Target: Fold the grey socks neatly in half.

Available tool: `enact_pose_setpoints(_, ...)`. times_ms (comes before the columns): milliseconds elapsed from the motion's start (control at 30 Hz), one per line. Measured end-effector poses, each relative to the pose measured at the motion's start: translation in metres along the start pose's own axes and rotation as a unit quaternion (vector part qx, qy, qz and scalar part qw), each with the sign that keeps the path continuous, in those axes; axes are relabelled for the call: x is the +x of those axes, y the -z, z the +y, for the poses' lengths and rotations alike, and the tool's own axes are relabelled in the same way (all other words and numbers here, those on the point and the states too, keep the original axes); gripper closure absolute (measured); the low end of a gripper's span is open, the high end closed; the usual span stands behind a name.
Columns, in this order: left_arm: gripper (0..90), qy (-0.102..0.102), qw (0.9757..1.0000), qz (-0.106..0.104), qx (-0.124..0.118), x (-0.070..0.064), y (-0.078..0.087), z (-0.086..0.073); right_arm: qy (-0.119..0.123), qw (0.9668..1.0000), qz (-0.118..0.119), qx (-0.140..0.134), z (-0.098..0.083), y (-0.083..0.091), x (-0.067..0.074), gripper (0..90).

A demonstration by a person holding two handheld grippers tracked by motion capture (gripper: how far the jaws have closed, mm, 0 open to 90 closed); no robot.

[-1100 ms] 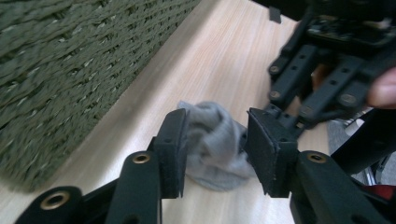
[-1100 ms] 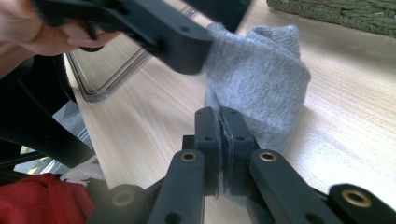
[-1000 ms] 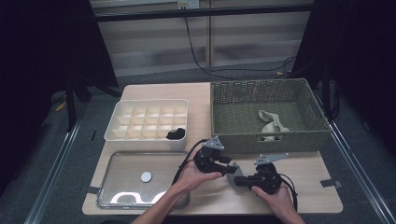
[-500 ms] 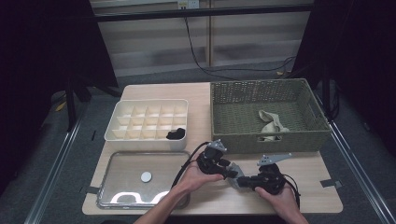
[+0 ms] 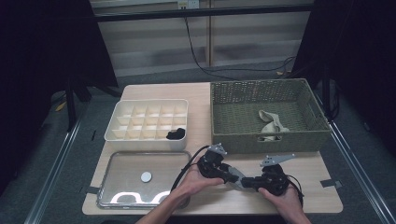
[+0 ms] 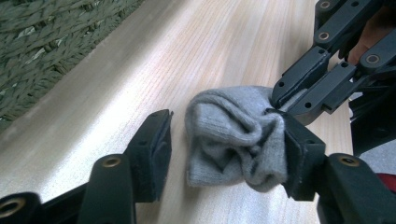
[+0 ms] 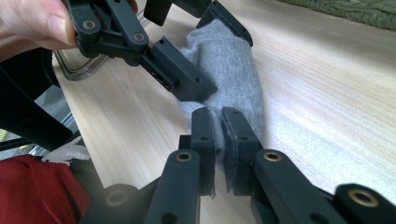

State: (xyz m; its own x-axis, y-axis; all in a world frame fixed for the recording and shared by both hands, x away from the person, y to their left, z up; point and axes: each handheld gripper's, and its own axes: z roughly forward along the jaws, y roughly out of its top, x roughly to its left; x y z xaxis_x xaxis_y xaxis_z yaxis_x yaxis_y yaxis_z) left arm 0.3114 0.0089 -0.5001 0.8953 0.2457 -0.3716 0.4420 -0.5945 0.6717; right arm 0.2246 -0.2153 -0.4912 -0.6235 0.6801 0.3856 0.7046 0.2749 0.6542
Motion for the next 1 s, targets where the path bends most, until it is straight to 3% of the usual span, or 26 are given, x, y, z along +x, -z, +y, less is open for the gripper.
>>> enact_pose_setpoints(100, 41.4, -0.001, 0.9999, -0.009, 0.005, 0.0006, -0.0002, -0.0011, -0.013, 0.9999, 0.004, -0.003, -0.0026, 0.0004, -0.0011, 84.3)
enact_pose_setpoints(300, 41.6, -0.015, 0.9995, -0.022, 0.016, -0.0043, -0.0022, -0.0007, -0.014, 0.9999, 0.007, 0.001, -0.0071, 0.0014, -0.0003, 84.6)
enact_pose_setpoints(600, 52.6, -0.001, 0.9977, -0.066, 0.014, -0.0027, -0.0050, -0.0024, 0.003, 1.0000, 0.004, 0.006, -0.0060, 0.0010, 0.0003, 84.8)
enact_pose_setpoints(667, 55.8, -0.003, 0.9971, -0.072, 0.026, -0.0014, -0.0038, -0.0020, 0.007, 1.0000, 0.000, 0.005, -0.0053, 0.0005, 0.0012, 84.8)
enact_pose_setpoints(833, 61.5, 0.010, 0.9971, -0.074, 0.019, -0.0008, -0.0027, -0.0023, 0.011, 0.9999, 0.002, -0.001, -0.0042, -0.0004, 0.0001, 84.3)
enact_pose_setpoints(1000, 63.6, 0.010, 0.9970, -0.069, 0.033, -0.0027, 0.0005, 0.0012, 0.011, 0.9999, 0.008, -0.008, -0.0022, -0.0004, -0.0002, 81.5)
